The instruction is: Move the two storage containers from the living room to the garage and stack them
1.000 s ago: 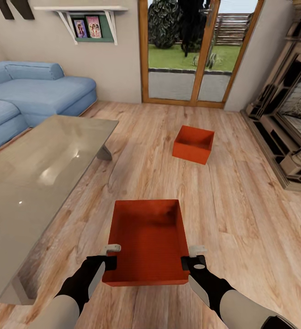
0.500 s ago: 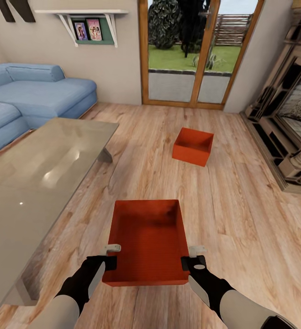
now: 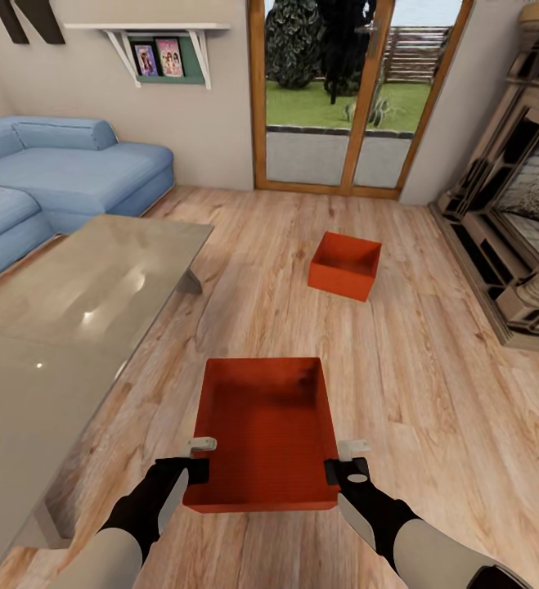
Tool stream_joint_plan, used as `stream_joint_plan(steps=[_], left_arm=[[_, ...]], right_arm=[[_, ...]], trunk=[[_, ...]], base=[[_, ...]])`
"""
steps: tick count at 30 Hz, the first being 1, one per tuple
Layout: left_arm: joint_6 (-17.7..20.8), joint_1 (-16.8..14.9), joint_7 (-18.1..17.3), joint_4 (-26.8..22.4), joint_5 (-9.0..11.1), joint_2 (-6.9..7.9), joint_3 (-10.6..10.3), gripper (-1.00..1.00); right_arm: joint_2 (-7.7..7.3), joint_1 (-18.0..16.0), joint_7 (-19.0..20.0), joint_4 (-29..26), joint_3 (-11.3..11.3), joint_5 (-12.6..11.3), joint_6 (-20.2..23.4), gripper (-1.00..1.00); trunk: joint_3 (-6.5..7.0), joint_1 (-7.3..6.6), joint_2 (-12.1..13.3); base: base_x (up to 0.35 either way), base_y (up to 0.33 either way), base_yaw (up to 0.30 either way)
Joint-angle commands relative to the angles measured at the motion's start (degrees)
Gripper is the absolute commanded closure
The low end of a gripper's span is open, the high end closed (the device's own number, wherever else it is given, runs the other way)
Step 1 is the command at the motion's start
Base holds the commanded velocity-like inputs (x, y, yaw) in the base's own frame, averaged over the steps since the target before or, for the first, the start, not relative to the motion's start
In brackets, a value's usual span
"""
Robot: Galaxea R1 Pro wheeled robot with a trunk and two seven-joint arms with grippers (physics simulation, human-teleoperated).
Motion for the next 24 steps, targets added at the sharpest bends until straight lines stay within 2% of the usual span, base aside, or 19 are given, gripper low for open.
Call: stream_joint_plan(steps=[1,24], left_arm=[[0.36,0.03,0.58,-0.01,0.19,0.03,0.07,1.0],[0.36,0.06,0.58,-0.01,0.15,0.03,0.07,1.0]], right_arm=[[-0.05,-0.07,-0.21,-1.19,-0.35,0.48,0.27,1.0],[-0.05,-0.07,-0.21,-1.27,-0.38,0.48,0.27,1.0]], trunk=[[0.14,-0.23,0.4],[4.27,-5.28,9.62]], base=[[0.0,0.0,0.0],[0.0,0.0,0.0]])
